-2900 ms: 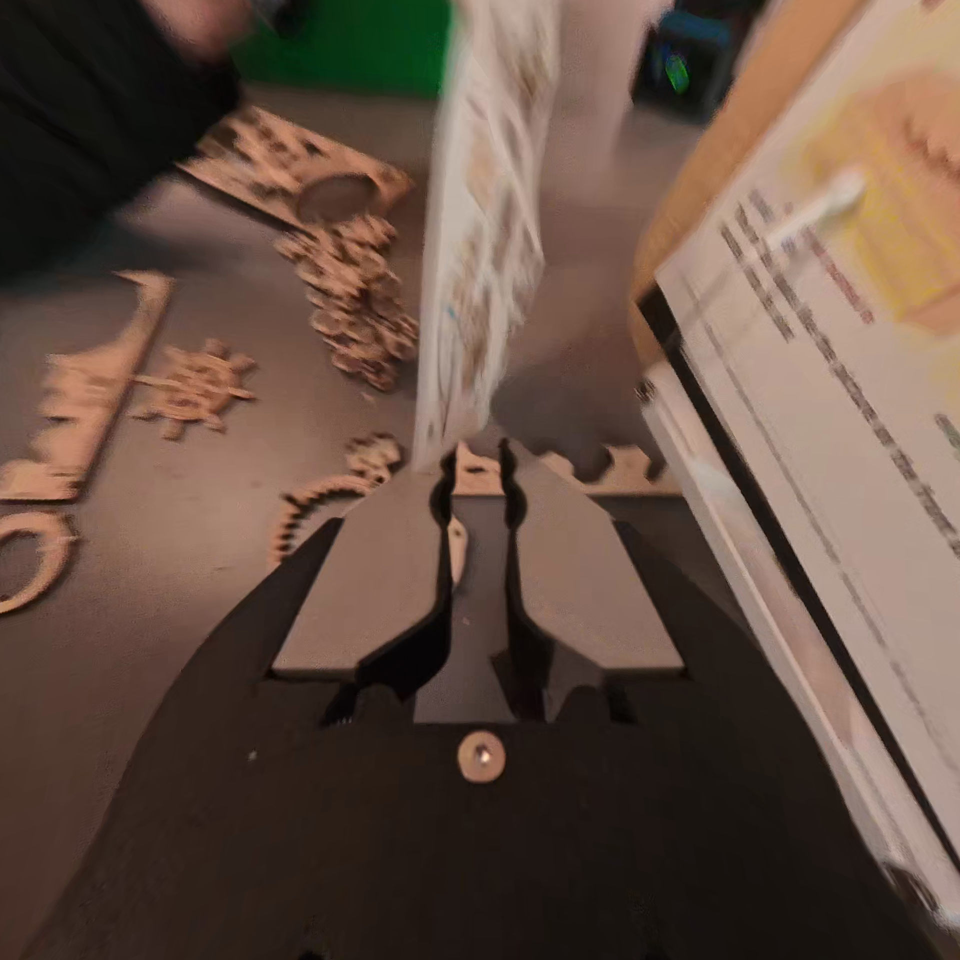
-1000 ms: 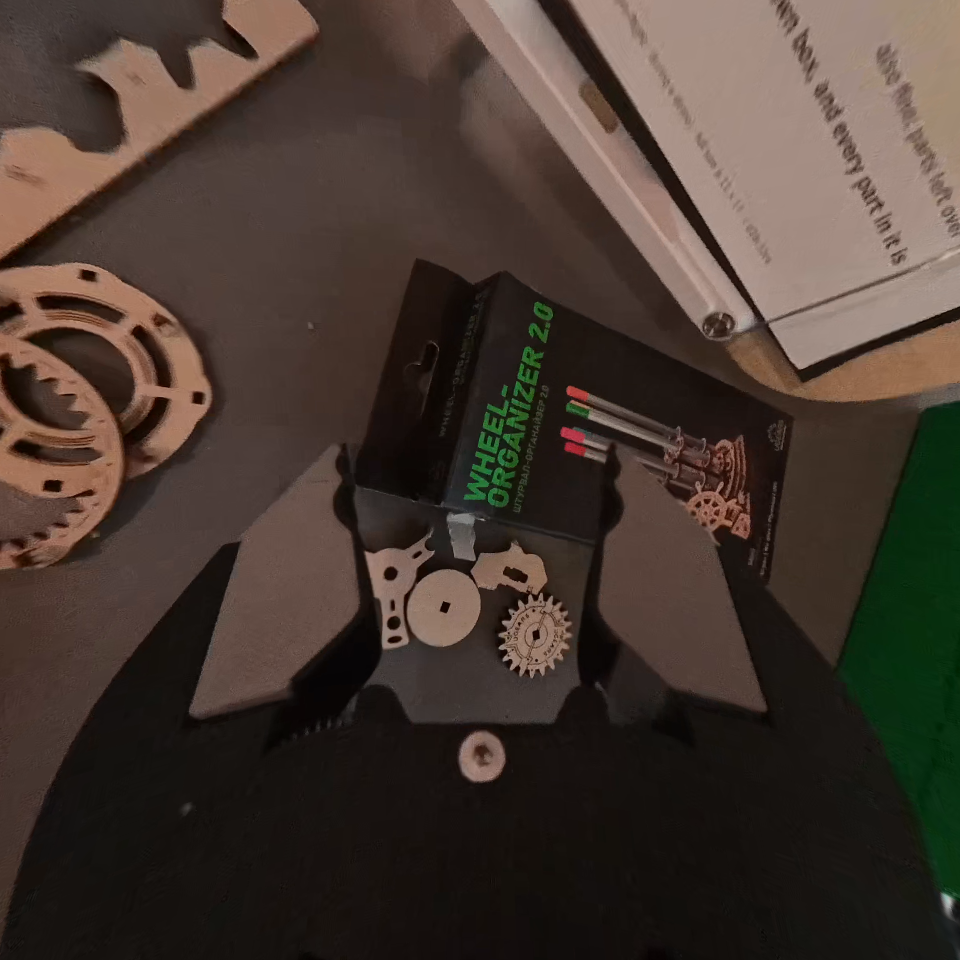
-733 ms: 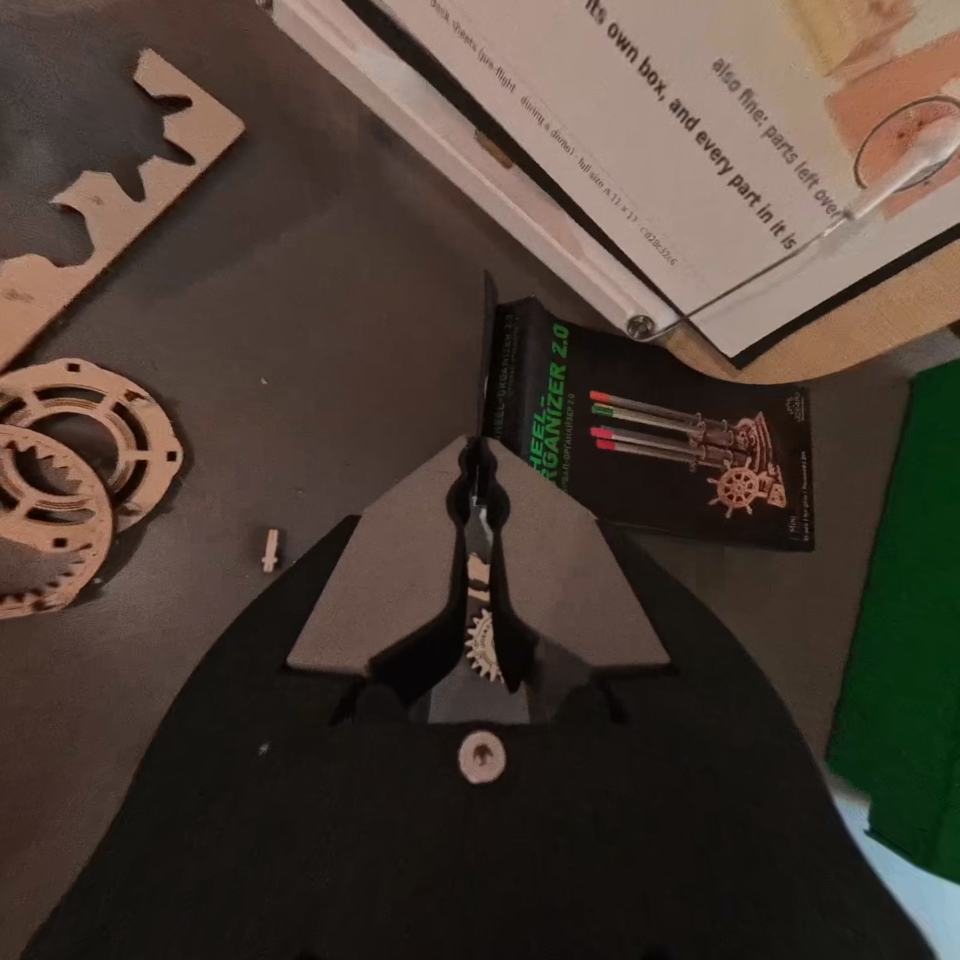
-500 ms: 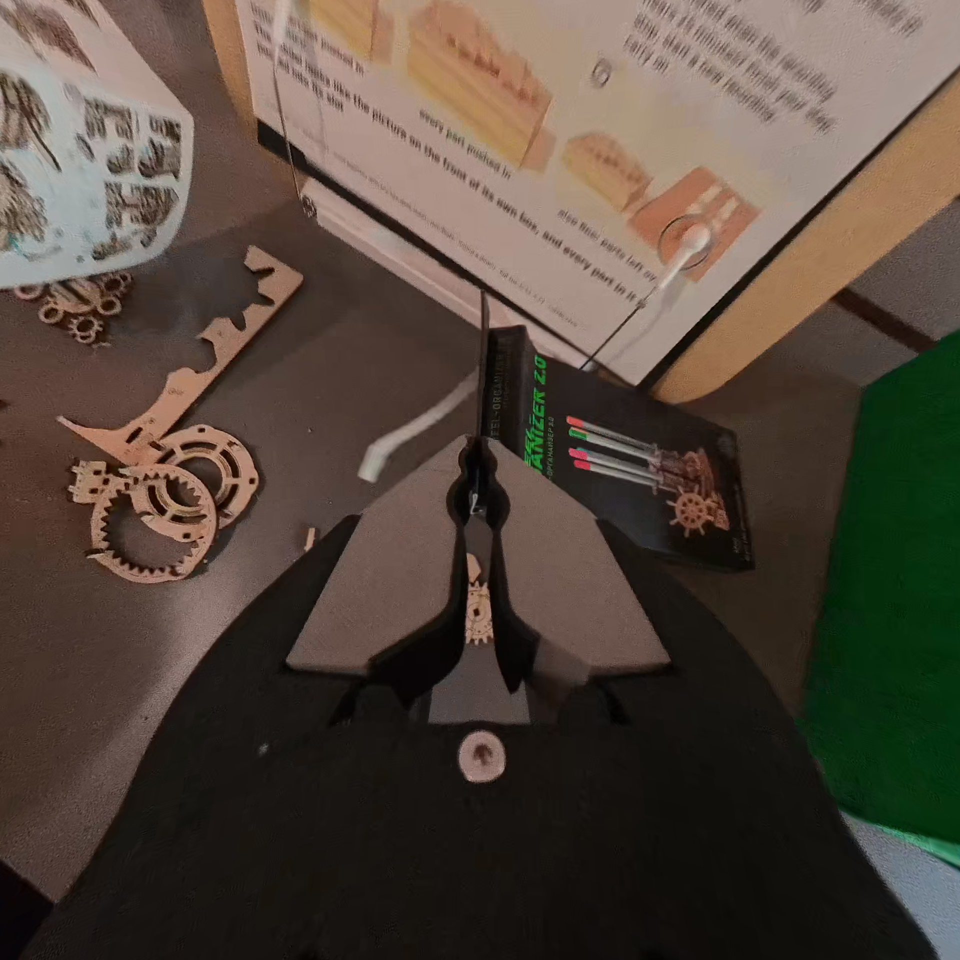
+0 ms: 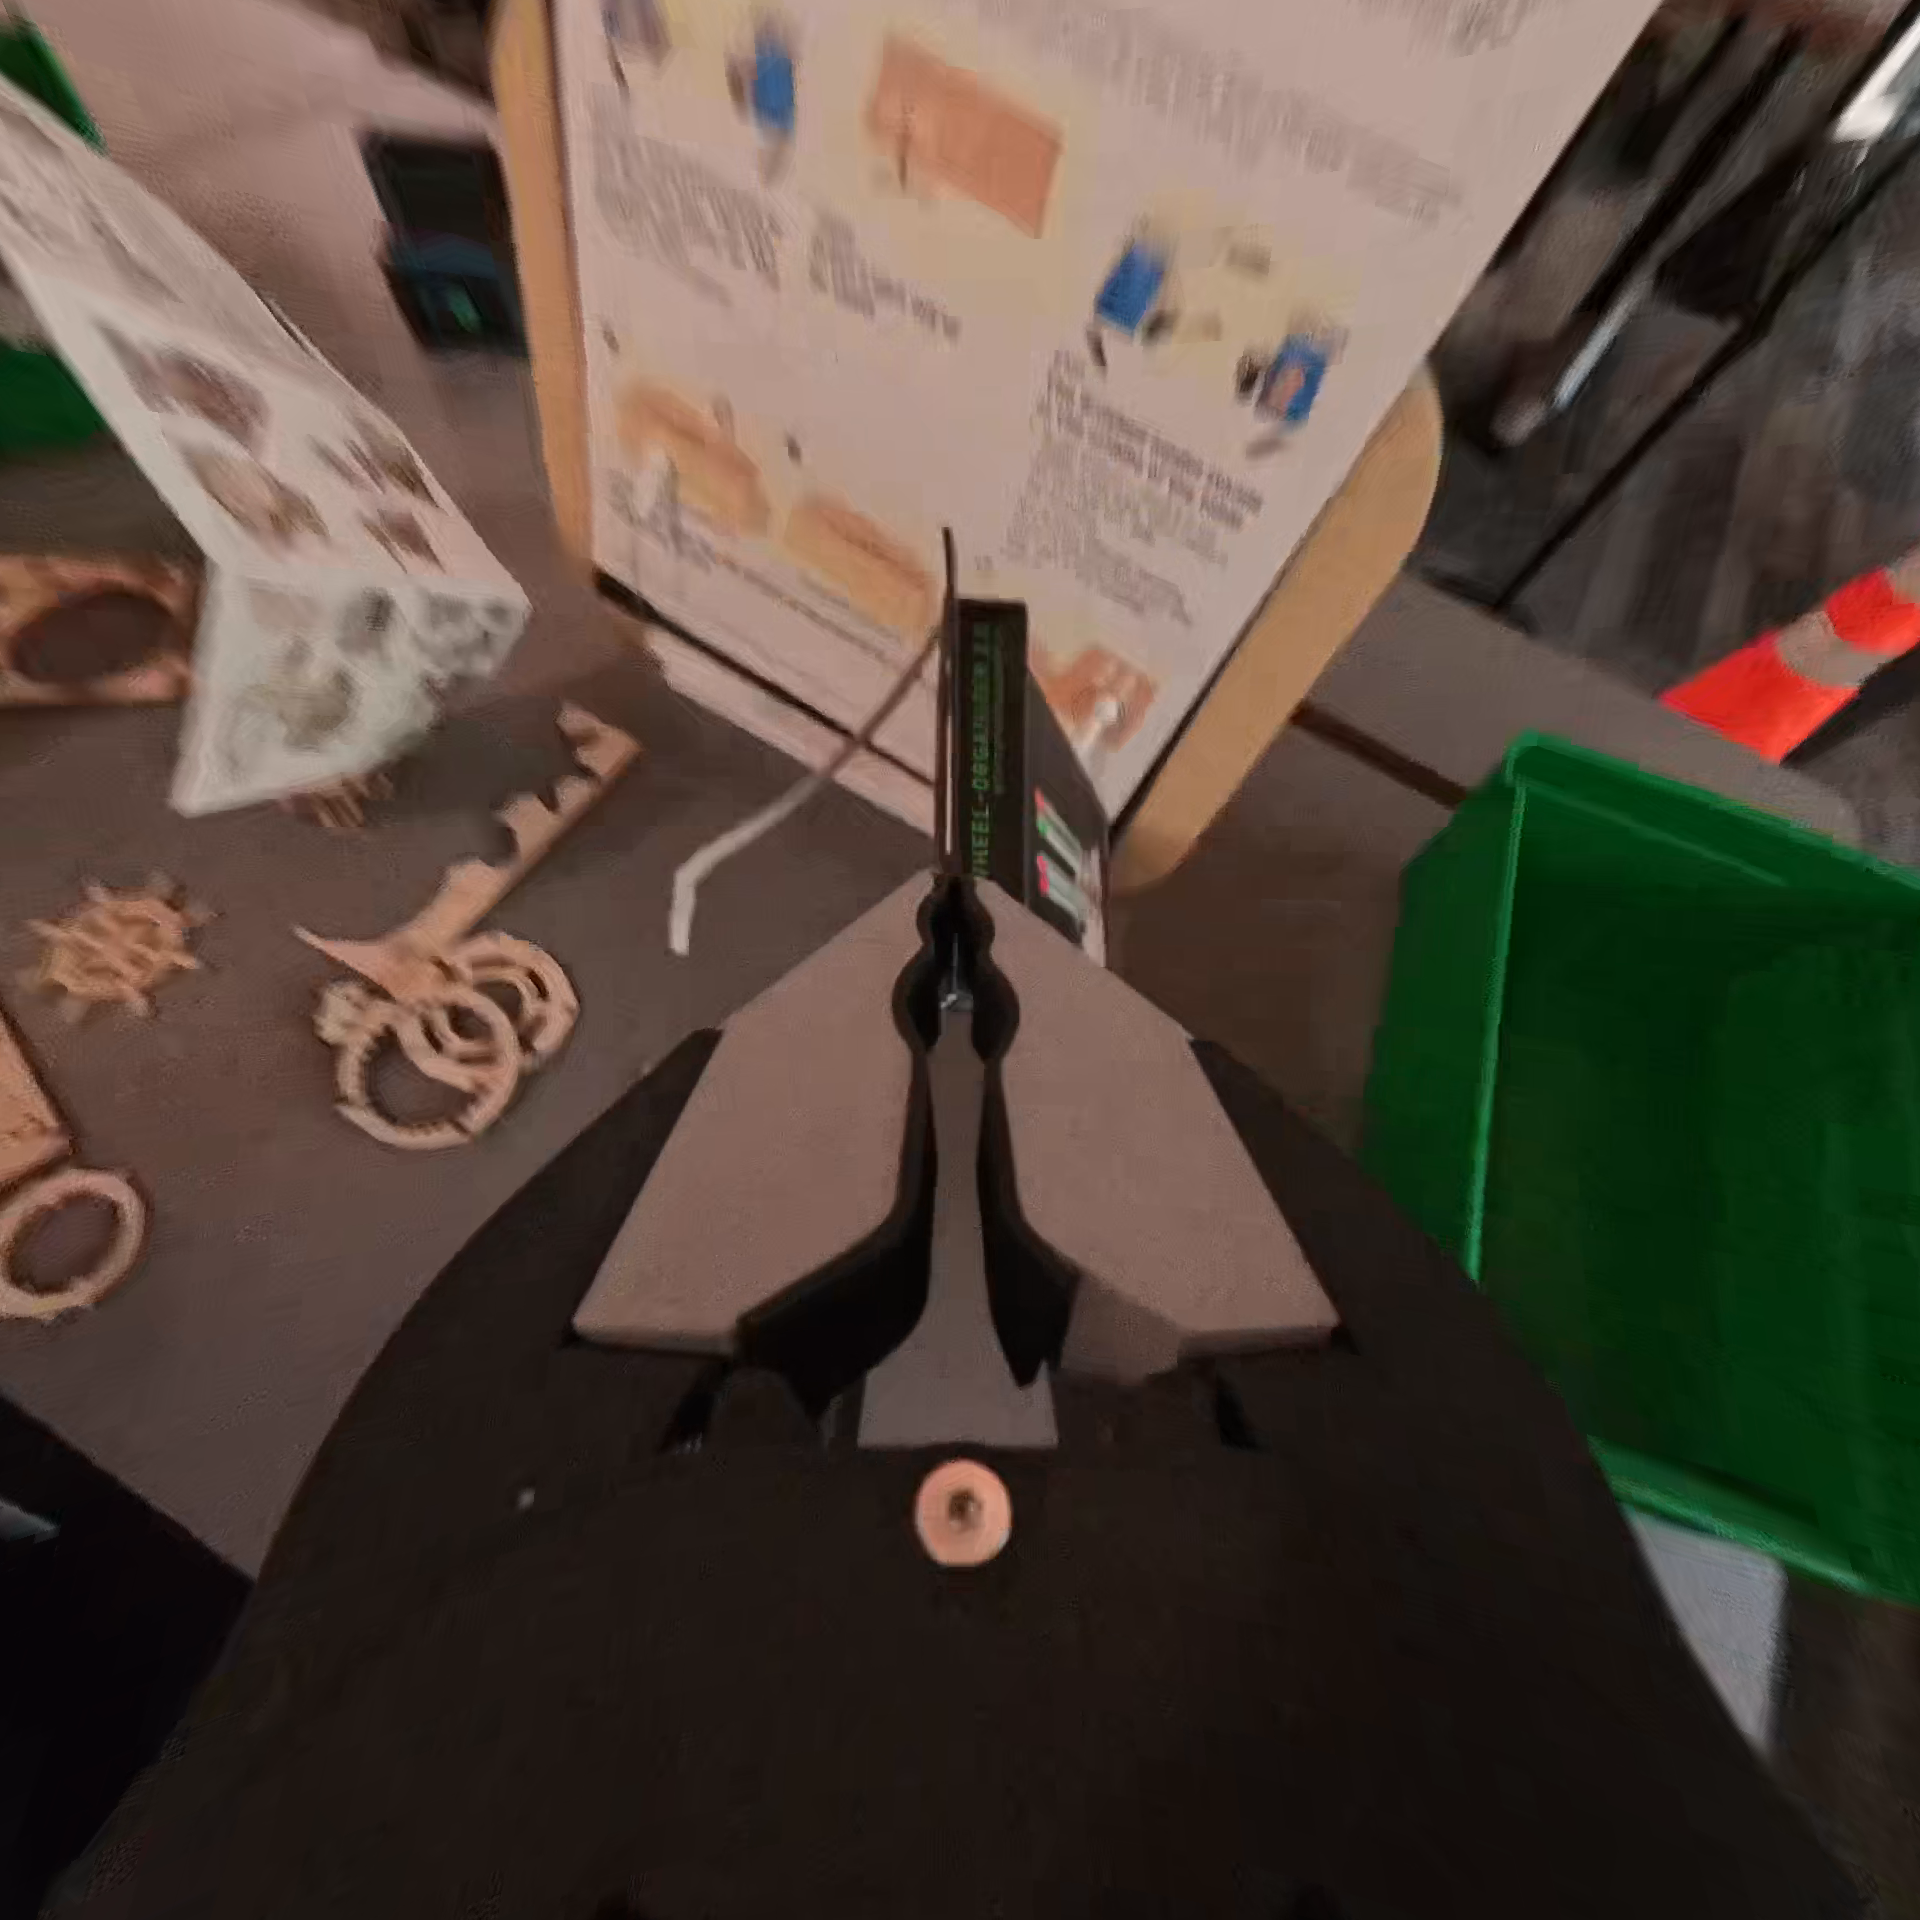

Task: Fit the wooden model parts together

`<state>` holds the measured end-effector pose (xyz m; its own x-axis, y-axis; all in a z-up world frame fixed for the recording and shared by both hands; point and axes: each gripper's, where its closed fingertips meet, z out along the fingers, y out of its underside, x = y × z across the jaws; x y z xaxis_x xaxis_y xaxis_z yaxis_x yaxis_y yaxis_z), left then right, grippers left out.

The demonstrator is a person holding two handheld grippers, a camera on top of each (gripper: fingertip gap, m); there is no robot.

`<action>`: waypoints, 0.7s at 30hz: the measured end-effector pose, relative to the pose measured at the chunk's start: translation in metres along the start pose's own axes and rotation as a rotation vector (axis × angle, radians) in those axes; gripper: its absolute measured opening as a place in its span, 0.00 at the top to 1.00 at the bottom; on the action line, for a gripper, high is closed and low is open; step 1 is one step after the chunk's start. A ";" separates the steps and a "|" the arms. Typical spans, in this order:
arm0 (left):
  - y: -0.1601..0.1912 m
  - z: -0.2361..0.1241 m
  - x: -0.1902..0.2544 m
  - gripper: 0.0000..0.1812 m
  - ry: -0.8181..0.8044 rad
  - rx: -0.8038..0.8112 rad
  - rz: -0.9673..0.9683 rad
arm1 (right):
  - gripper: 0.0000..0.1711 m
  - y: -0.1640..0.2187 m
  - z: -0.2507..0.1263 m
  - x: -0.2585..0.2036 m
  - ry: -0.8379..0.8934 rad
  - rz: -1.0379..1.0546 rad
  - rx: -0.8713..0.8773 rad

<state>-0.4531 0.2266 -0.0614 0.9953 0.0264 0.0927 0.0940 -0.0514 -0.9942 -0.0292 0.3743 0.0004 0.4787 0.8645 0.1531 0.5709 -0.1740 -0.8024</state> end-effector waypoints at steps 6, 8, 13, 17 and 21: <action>0.006 0.005 0.005 1.00 0.019 -0.025 0.004 | 1.00 0.005 -0.008 0.027 0.095 -0.033 -0.006; 0.006 0.005 0.007 1.00 0.023 -0.026 0.009 | 1.00 0.028 0.014 0.011 0.096 -0.112 -0.085; 0.012 0.009 0.013 1.00 0.057 -0.045 -0.018 | 0.91 0.059 0.064 -0.054 -0.005 -0.201 -0.173; 0.020 0.014 0.018 1.00 0.074 -0.074 -0.015 | 0.58 0.010 0.064 -0.115 -0.169 -0.105 0.065; 0.026 0.017 0.024 1.00 0.077 -0.108 0.003 | 0.51 -0.016 0.082 -0.203 -0.424 0.031 0.139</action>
<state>-0.4274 0.2432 -0.0861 0.9939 -0.0507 0.0977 0.0886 -0.1586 -0.9834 -0.1899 0.2404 -0.0646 0.1615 0.9819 -0.0990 0.4519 -0.1627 -0.8771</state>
